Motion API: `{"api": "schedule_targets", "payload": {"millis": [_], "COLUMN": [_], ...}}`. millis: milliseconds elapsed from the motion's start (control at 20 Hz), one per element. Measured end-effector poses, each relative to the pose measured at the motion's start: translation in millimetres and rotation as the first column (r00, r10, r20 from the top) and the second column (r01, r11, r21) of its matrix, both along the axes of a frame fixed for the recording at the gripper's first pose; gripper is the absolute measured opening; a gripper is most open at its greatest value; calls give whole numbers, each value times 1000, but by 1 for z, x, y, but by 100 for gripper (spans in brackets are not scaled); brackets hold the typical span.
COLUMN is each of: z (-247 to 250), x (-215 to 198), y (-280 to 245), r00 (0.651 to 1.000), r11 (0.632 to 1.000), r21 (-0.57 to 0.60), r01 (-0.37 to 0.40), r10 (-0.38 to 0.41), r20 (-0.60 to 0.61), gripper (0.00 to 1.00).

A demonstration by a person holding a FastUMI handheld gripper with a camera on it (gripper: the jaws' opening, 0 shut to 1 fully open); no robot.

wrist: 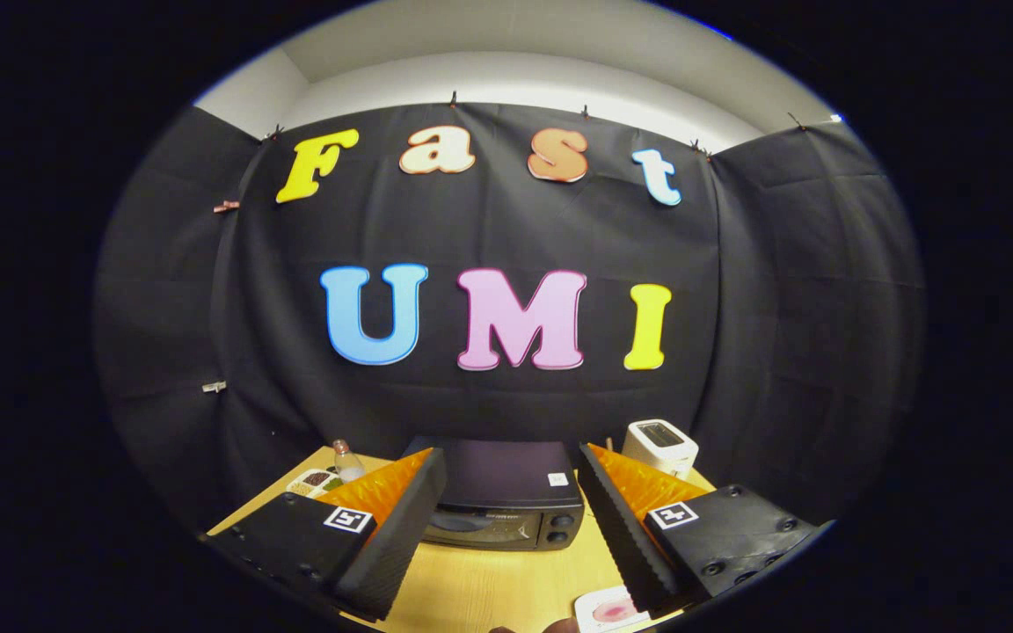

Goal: Open the toaster oven, put the food inside, and close the toaster oven door.

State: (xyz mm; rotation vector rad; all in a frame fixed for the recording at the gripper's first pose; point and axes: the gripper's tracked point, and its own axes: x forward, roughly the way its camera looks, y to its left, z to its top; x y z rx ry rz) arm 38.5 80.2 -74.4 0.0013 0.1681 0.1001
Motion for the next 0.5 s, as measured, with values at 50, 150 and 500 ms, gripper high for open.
{"api": "schedule_targets", "payload": {"millis": [50, 150, 500], "z": [-17, -54, -161], "x": [8, 24, 83], "y": [11, 29, 75], "r00": [999, 993, 957], "r11": [1000, 1000, 1000], "r21": [7, 23, 24], "r01": [-12, -18, -11], "r10": [13, 21, 18], "r20": [-38, -116, -291], "gripper": [98, 98, 99]}}
